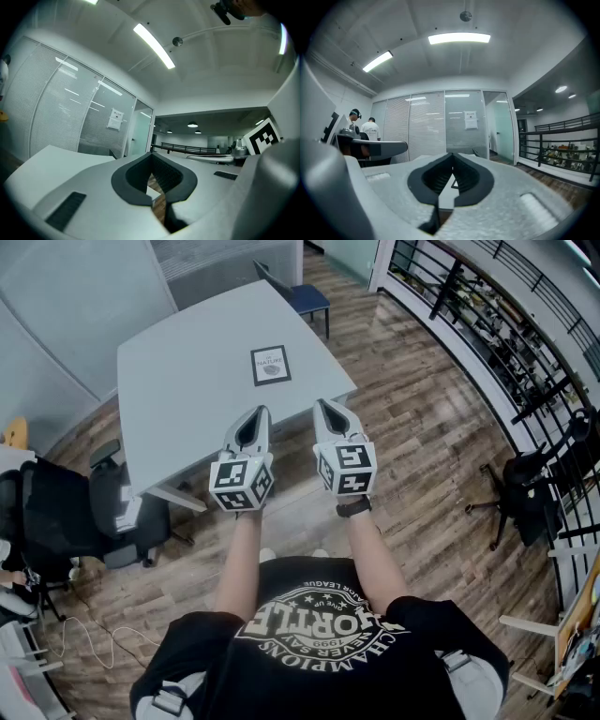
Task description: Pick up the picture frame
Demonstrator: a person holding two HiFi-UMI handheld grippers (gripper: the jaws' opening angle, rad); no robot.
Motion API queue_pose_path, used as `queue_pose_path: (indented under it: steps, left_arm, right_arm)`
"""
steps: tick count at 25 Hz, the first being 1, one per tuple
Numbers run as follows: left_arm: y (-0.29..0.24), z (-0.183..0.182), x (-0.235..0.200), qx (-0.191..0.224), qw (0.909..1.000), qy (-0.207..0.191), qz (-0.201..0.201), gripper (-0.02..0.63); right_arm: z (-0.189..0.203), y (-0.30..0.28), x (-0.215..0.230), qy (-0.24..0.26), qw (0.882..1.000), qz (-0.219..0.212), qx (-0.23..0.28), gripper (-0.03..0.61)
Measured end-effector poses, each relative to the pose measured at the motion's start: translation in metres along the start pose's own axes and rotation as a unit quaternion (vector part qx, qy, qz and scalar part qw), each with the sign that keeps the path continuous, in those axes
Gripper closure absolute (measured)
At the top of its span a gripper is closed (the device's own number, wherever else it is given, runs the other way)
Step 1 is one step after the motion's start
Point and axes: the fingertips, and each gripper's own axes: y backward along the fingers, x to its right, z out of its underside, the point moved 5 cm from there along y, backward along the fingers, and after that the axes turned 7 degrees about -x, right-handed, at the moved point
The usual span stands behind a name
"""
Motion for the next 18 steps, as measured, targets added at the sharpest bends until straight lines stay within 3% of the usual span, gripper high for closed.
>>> queue_pose_path:
  steps: [6, 13, 18]
  left_arm:
    - [-0.008, 0.012, 0.028, 0.001, 0.9997, 0.014, -0.02, 0.609]
    - [-0.005, 0.033, 0.049, -0.006, 0.9989, 0.031, -0.036, 0.609]
    - [-0.005, 0.029, 0.049, -0.005, 0.9983, 0.014, -0.056, 0.609]
  right_arm:
    - [0.006, 0.013, 0.028, 0.003, 1.0, -0.026, -0.006, 0.58]
    - [0.03, 0.019, 0.042, -0.031, 0.998, -0.053, -0.016, 0.58]
    - [0.028, 0.013, 0.034, -0.03, 0.997, -0.077, -0.009, 0.58]
